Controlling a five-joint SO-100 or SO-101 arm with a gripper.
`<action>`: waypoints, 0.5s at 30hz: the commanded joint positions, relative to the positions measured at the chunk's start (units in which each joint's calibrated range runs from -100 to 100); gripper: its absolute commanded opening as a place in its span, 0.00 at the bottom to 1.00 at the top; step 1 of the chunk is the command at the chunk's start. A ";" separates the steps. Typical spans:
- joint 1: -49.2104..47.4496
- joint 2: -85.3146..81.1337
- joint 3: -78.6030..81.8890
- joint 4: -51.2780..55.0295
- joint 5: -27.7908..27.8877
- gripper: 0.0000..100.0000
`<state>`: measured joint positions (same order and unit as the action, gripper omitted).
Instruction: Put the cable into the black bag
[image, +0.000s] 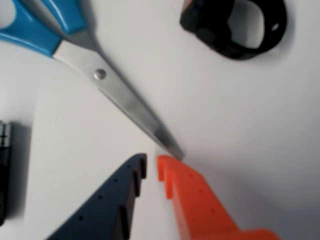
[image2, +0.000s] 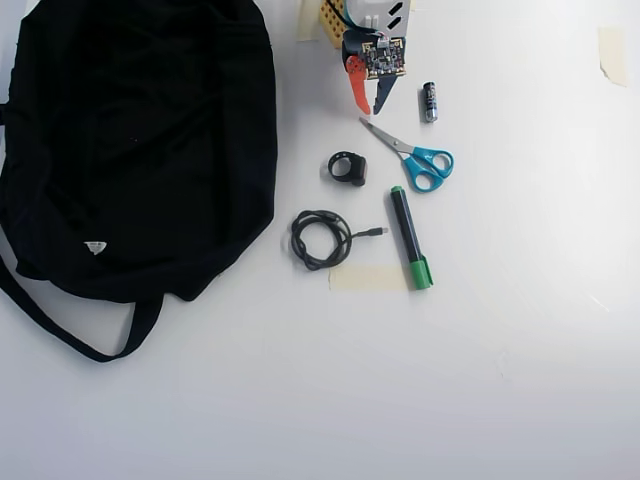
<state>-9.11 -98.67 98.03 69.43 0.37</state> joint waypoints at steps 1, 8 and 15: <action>-0.24 -0.33 1.34 0.86 0.32 0.03; -0.39 -0.33 1.34 0.86 0.32 0.03; -0.39 -0.25 1.34 0.86 0.26 0.03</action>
<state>-9.11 -98.67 98.03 69.43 0.37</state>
